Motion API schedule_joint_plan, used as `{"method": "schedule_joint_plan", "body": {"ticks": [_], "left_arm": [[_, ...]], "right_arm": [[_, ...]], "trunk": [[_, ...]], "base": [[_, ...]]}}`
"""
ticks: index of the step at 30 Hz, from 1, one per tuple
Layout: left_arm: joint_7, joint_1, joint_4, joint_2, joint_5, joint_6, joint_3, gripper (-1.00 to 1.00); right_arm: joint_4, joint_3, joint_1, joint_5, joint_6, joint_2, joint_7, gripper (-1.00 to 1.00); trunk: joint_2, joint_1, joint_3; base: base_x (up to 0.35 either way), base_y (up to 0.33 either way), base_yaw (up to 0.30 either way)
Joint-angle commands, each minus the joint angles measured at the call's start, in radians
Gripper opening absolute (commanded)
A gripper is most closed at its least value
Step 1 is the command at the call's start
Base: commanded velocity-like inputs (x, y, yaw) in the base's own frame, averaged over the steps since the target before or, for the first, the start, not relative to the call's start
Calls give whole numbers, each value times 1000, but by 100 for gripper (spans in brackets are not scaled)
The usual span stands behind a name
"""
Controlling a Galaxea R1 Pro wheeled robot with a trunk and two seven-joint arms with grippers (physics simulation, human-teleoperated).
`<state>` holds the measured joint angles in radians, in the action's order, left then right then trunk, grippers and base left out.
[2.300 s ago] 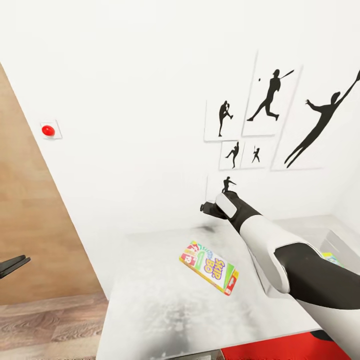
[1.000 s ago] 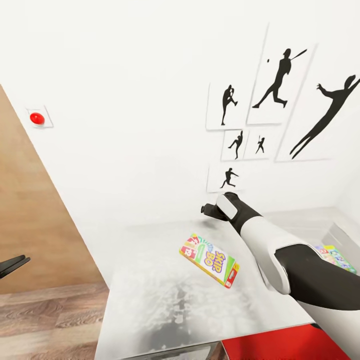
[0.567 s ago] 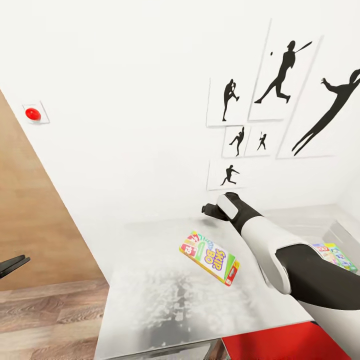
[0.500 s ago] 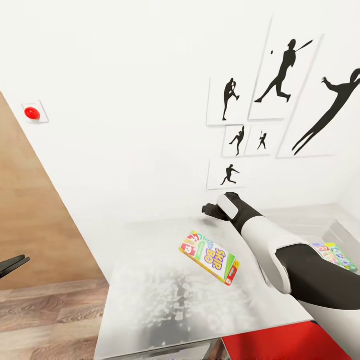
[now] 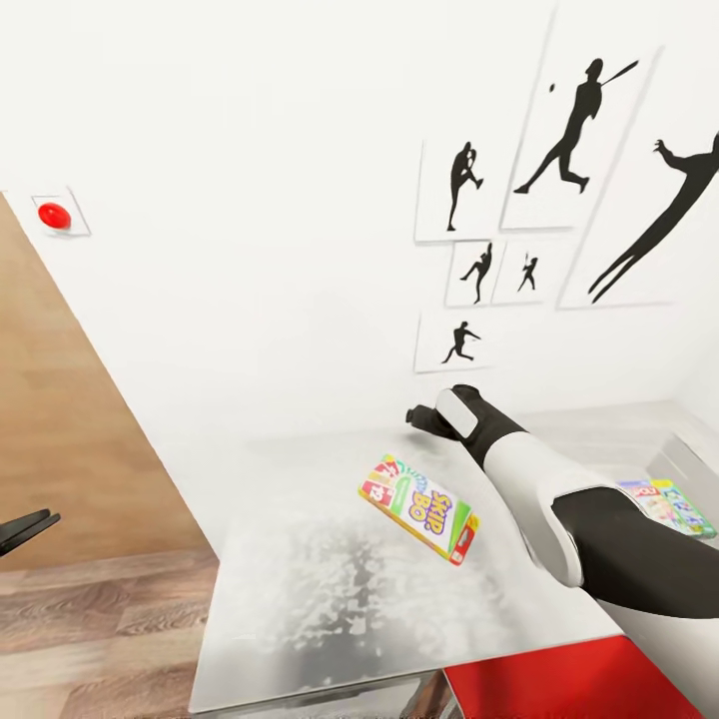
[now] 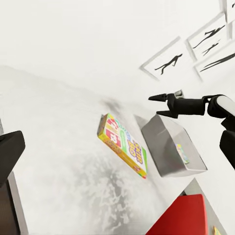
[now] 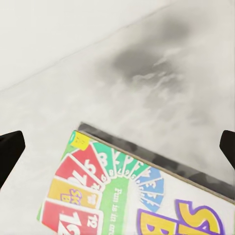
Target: Put all the toys in the child's room - the three board games (two on the bed and one on the table), the two jigsaw puzzles on the table, and the tennis ball on the table - inside the toy box on the table in the child's room.
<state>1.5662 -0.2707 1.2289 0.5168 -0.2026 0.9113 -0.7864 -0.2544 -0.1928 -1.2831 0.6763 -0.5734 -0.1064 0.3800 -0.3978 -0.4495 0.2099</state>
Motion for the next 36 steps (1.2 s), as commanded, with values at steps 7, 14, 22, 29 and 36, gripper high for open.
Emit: {"method": "schedule_joint_plan", "body": {"ticks": [7, 14, 22, 29, 36], "left_arm": [[5, -1, 0, 0, 1, 11, 2, 100], [5, -1, 0, 0, 1, 11, 0, 100], [5, -1, 0, 0, 1, 11, 0, 100], [5, -1, 0, 0, 2, 11, 0, 100], [5, -1, 0, 0, 2, 11, 0, 100]], "right_arm": [[0, -8, -1, 12, 18, 0, 8, 100], [0, -8, -1, 12, 20, 0, 8, 100], [1, -7, -1, 12, 20, 1, 8, 100], [1, -7, -1, 12, 20, 1, 8, 100], [1, -7, -1, 12, 20, 1, 8, 100]], "trunk": [[-2, -1, 13], [-2, -1, 25], [-2, -1, 38], [-2, -1, 49], [-2, -1, 60]], "base": [[0, 177, 0], [0, 109, 0], [0, 17, 0], [0, 2, 0], [0, 13, 0]]}}
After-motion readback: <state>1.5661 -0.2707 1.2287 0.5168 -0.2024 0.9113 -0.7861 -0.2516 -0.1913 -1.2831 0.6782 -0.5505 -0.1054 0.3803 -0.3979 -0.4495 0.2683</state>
